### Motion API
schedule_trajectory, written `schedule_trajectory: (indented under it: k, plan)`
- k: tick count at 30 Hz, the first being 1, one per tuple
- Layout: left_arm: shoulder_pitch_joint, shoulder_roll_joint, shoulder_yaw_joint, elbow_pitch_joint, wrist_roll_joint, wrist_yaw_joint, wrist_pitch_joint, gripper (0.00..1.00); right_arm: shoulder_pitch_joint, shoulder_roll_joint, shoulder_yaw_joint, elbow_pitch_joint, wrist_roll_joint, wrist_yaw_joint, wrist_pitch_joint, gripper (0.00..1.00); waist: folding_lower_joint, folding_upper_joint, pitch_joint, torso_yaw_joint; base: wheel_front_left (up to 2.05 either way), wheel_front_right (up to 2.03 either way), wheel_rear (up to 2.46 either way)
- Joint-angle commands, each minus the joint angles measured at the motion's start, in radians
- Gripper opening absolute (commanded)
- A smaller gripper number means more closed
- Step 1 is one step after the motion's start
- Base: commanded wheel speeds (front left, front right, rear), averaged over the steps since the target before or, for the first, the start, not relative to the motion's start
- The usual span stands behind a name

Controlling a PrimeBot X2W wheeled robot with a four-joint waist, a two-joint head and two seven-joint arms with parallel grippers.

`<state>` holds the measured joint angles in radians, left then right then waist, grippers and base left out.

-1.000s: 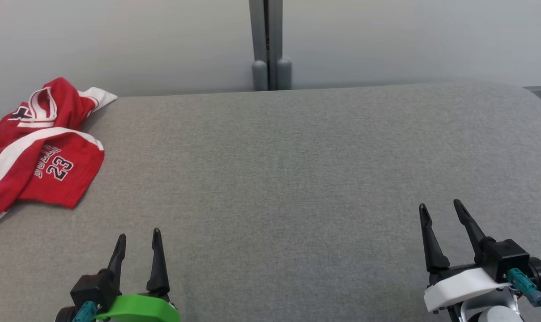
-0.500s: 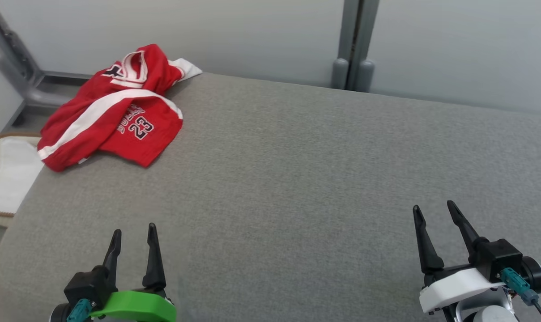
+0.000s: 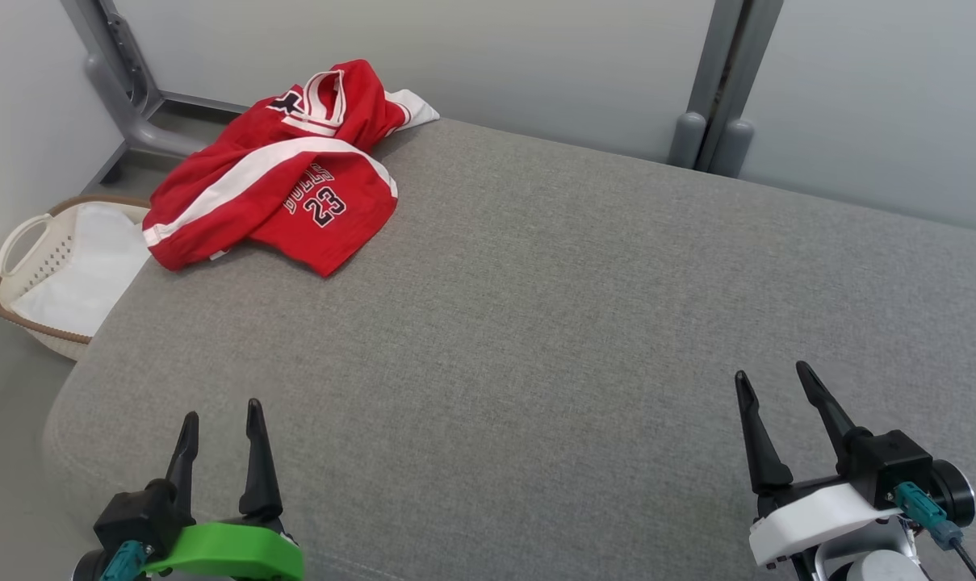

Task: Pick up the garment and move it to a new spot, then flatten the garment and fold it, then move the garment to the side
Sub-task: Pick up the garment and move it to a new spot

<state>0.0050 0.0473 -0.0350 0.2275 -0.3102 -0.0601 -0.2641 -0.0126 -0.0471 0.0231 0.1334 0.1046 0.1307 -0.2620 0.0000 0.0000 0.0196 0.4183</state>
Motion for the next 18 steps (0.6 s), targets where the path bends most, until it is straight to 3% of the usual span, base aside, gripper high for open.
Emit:
schedule_trajectory:
  k: [1,9,18]
  plan:
    - [-0.008,0.006,0.006,-0.008,-0.001,0.003,-0.001,1.0,-0.009,-0.006,-0.002,0.002,-0.002,0.0,-0.005,1.0,0.0,0.0,0.005,-0.012,0.0,0.0,0.0]
    - [-0.108,0.026,0.089,-0.057,0.022,-0.035,-0.001,1.0,-0.024,-0.006,-0.01,-0.006,-0.027,0.0,-0.005,1.0,0.0,0.0,0.045,-0.054,0.0,0.0,0.0]
    - [-0.448,0.222,0.132,-0.019,0.025,-0.063,0.017,1.0,-0.072,-0.006,0.01,-0.017,-0.065,0.0,-0.005,1.0,0.0,0.0,0.116,-0.115,0.0,0.0,0.0]
